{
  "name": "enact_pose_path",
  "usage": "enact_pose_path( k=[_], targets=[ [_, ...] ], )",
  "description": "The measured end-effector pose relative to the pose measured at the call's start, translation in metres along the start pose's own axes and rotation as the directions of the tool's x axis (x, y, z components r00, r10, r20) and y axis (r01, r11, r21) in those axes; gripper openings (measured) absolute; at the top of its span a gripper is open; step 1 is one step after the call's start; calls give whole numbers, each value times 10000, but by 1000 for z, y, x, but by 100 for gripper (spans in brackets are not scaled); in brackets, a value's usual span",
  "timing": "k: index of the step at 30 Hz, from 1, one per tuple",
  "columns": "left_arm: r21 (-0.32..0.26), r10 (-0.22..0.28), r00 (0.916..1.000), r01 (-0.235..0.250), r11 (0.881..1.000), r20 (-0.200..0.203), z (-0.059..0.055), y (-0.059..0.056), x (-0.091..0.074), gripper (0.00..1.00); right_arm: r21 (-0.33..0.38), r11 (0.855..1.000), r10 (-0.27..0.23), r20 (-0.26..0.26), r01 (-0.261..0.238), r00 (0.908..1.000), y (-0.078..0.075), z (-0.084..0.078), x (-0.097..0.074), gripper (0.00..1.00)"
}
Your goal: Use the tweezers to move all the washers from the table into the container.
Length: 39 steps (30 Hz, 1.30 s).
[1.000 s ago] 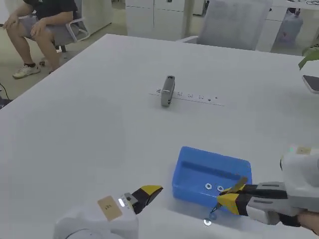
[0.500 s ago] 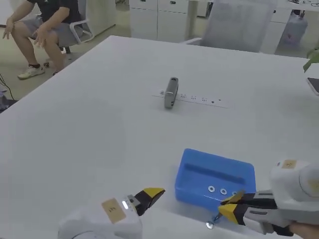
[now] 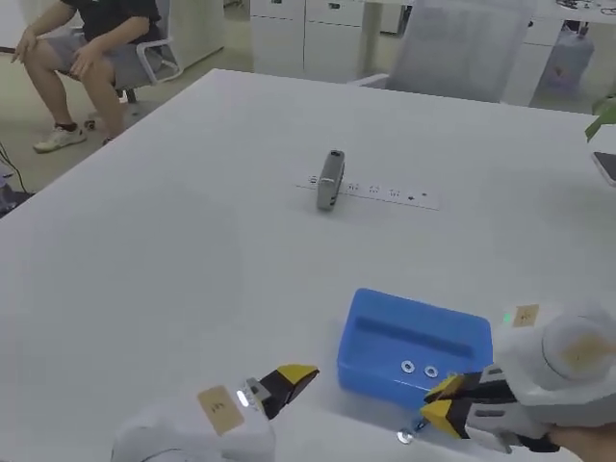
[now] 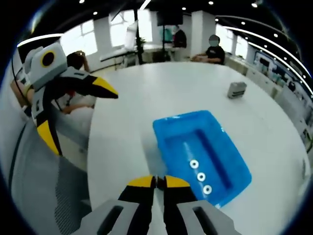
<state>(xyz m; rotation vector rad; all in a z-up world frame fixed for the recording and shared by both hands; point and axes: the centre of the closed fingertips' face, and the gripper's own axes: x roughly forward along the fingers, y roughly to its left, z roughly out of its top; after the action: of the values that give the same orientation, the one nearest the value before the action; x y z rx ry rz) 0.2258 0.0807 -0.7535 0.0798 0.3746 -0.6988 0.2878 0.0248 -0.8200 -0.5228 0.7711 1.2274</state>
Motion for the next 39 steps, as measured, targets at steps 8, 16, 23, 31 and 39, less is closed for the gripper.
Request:
enact_pose_path(
  k=[8,16,23,31,39],
  targets=[
    [-15,83,10000,-84,10000,-17,-1,2,0,67,-64,9996,259,-353,-261,9990,0,1,3,4],
    [-24,61,10000,-61,10000,-38,-1,1,-1,66,-106,9990,420,-639,-427,9971,4,-1,4,4],
    [-60,19,10000,-19,10000,31,0,1,-1,66,418,9986,343,-559,-320,9978,3,-2,0,3],
    [-138,88,9998,-85,9999,204,3,2,-2,66,737,9952,633,209,-647,9978,12,18,-17,3],
    [-265,69,9992,-58,9996,398,7,2,-3,67,1872,9755,765,2056,-1160,9756,5,62,-44,3]
  ],
)
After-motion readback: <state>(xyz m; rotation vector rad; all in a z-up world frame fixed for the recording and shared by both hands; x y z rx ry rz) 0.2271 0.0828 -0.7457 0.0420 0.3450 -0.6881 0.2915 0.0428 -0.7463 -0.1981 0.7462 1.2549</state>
